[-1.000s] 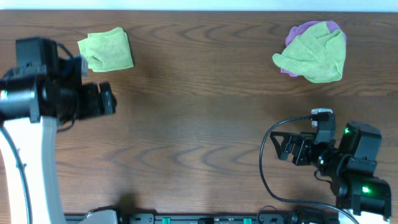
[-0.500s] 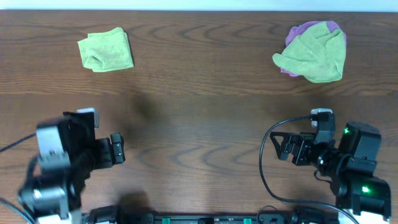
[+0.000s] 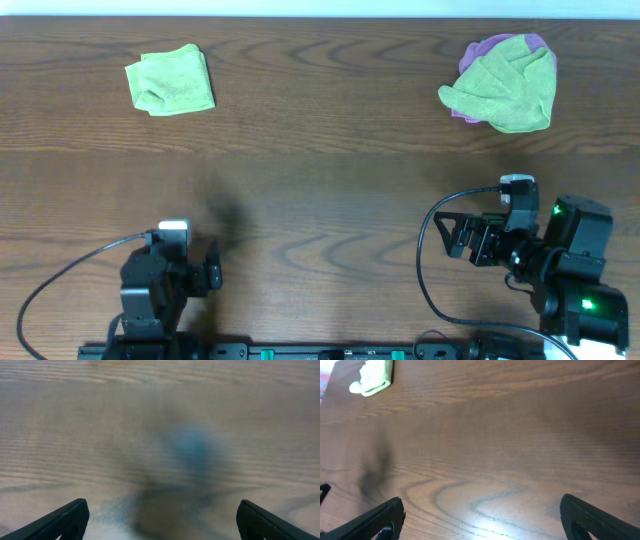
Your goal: Fold the cloth
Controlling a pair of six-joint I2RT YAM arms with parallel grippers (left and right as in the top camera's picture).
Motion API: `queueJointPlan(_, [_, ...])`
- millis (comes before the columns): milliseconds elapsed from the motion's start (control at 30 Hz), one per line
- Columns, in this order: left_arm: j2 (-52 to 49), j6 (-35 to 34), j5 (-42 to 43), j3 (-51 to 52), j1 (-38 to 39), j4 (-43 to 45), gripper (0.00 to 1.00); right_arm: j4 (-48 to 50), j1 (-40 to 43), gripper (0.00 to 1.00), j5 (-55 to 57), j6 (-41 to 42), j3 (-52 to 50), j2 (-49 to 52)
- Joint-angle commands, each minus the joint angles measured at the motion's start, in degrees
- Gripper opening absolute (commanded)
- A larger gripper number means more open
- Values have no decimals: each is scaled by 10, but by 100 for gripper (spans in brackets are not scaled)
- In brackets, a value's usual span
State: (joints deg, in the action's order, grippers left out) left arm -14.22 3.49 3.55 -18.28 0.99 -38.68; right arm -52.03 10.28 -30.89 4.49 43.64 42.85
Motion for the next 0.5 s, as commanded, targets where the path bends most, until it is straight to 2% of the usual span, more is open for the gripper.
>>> queueJointPlan(0, [36,9,-44,13,10,-17,95,0,7,99,-6,-7,1,-2])
queueJointPlan(200, [76,8,-85,13,10,-78,95,0,7,99,-6,-7,1,-2])
queueJointPlan(467, [110,9,-91,13,10,-140,95,0,7,99,-6,-7,1,-2])
